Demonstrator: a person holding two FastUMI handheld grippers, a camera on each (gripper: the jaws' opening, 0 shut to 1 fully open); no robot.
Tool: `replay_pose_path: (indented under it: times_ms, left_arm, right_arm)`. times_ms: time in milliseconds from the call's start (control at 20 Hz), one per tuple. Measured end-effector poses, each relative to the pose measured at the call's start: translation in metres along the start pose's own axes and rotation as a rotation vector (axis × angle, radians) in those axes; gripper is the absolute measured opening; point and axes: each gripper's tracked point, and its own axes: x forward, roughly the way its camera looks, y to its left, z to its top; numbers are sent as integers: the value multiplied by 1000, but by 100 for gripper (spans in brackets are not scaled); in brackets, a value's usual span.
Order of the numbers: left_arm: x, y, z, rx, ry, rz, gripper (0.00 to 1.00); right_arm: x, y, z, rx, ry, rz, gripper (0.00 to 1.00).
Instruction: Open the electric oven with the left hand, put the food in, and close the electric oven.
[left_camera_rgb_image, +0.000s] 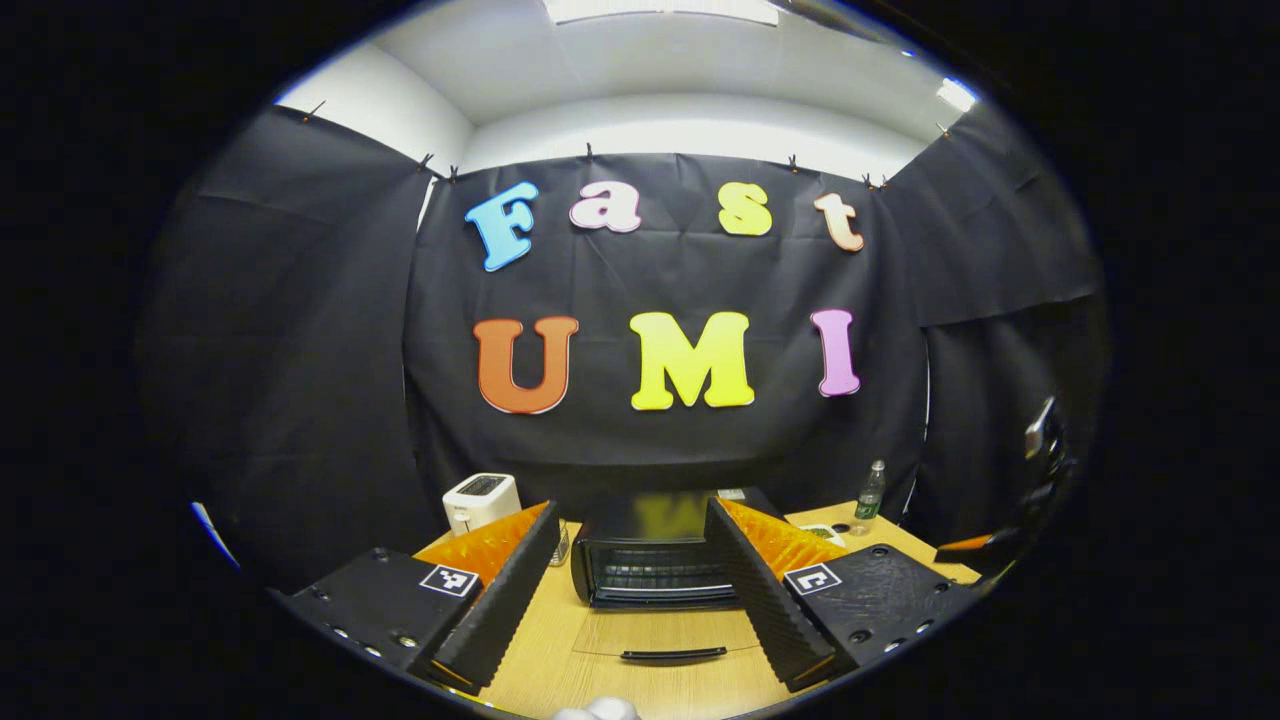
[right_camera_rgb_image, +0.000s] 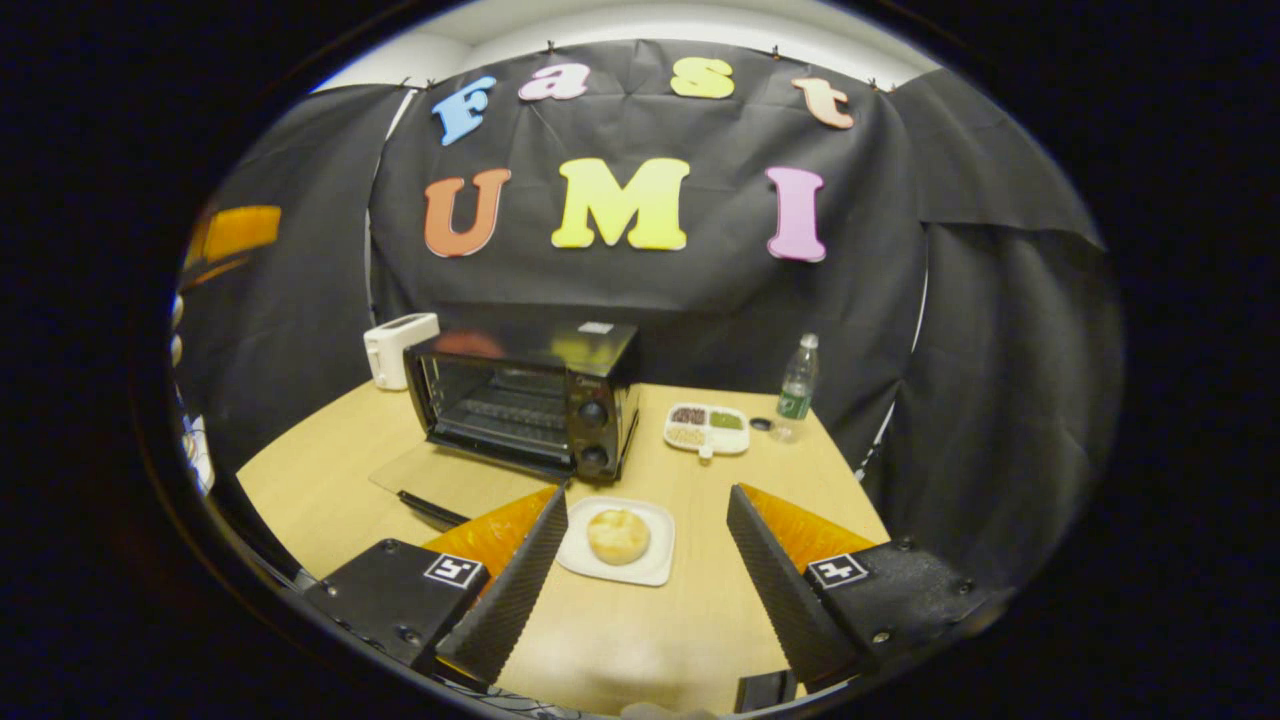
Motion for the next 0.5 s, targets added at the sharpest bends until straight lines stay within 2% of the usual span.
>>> replay_pose_path:
  times_ms: [300, 500]
  left_arm:
    - [-10, -4, 19, 2, -14, -8, 95]
    - [-7, -3, 29, 9, -29, -6, 95]
  right_arm:
    - [74, 16, -57, 20, 106, 6, 100]
    - [123, 19, -80, 62, 165, 7, 99]
